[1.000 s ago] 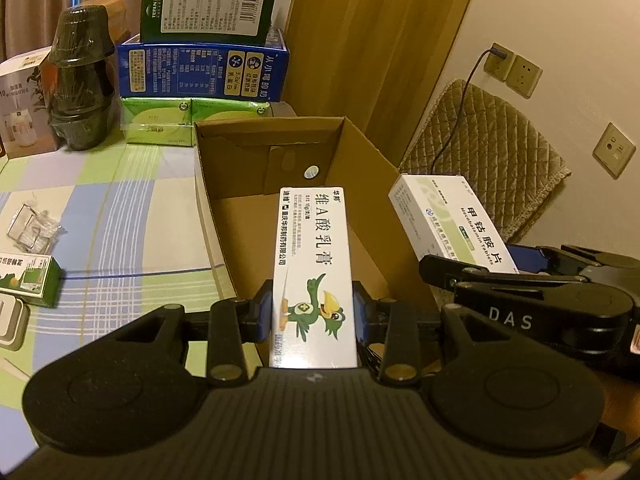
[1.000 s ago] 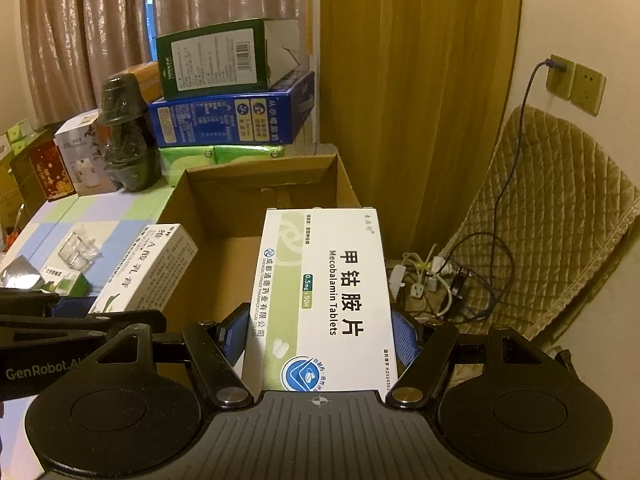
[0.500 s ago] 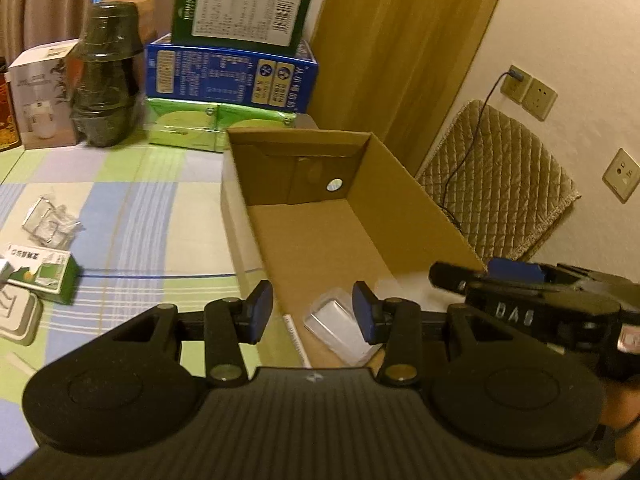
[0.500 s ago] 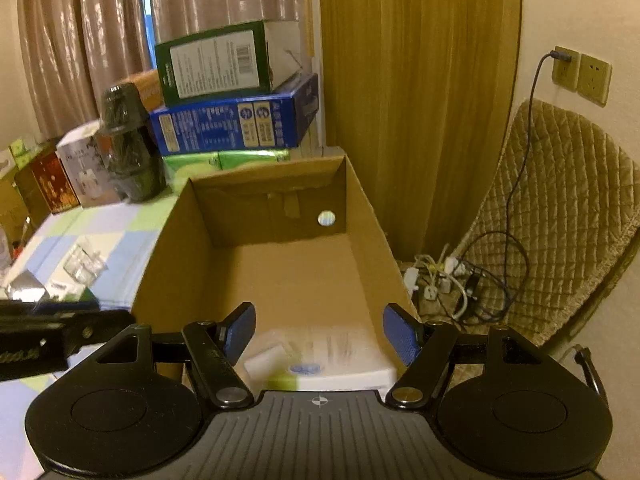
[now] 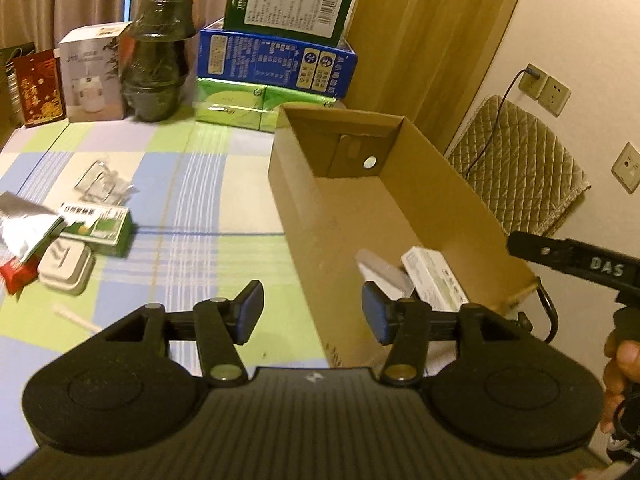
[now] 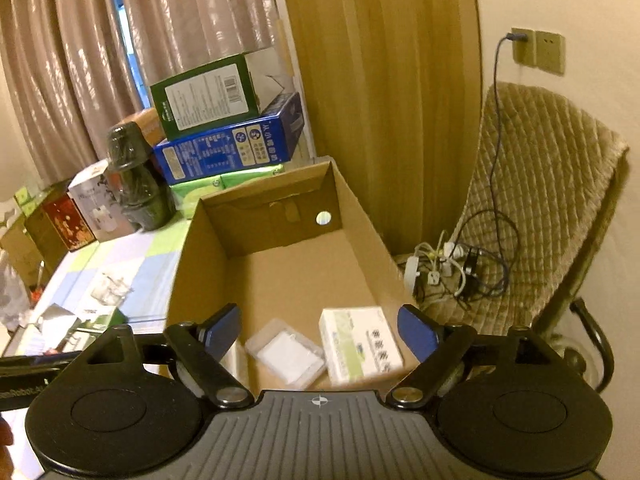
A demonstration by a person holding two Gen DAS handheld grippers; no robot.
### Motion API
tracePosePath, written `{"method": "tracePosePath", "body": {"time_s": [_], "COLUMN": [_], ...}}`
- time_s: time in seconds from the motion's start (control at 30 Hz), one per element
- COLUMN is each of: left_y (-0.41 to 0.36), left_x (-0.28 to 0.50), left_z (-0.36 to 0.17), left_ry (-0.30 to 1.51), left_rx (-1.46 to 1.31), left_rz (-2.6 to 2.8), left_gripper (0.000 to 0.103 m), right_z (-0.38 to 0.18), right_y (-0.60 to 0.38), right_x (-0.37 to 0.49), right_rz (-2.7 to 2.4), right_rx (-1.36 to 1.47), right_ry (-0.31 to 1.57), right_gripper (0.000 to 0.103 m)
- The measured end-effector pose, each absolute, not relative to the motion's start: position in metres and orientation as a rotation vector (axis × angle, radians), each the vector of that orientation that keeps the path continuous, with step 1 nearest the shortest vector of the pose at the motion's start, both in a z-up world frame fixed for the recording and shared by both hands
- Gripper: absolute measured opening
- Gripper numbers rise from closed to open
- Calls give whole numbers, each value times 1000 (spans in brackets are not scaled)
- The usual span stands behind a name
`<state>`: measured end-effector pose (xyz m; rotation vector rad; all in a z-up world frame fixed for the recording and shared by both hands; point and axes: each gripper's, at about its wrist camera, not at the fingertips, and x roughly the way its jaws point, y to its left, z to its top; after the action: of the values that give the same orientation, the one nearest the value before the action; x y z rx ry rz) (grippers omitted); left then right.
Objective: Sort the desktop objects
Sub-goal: 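Open the left tool dropping the cream box while the right tool releases the tablet box, then withdraw both tools from the cardboard box back over the table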
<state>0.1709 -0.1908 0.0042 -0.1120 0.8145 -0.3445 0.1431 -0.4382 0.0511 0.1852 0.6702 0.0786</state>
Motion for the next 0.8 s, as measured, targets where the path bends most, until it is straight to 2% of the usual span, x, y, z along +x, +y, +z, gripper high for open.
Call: {"method": "tracePosePath", "body": {"time_s": [0.07, 0.13, 0.2, 0.3, 0.53, 0.6, 0.8], "left_y": [-186, -181, -176, -167, -137, -126, -88], "left_x": [162, 153, 143, 129, 103, 97, 81], "left_z": [5, 6, 9, 14, 24, 26, 26], "left_ry": [822, 829, 824, 807, 778, 762, 749], "left_rx": [-108, -113, -109, -91, -80, -82, -66], "left_rz": [-347, -350, -353, -353, -325, -313, -260], "left_gripper": [58, 59, 69, 78, 88, 96, 102], "right_z": [54, 57, 60, 64, 65, 65, 67], "right_y": [-432, -425, -415, -400, -369, -360, -337], "right_x": [131, 120, 109, 94, 75, 71, 59], "right_rz": [88, 104, 117, 137, 187, 203, 246], "right_rx": [189, 189, 179, 159, 135, 123, 125], "right_ry": [675, 681, 679, 677, 706, 709, 704], "right_gripper": [87, 91, 96, 101, 101, 101, 101]}}
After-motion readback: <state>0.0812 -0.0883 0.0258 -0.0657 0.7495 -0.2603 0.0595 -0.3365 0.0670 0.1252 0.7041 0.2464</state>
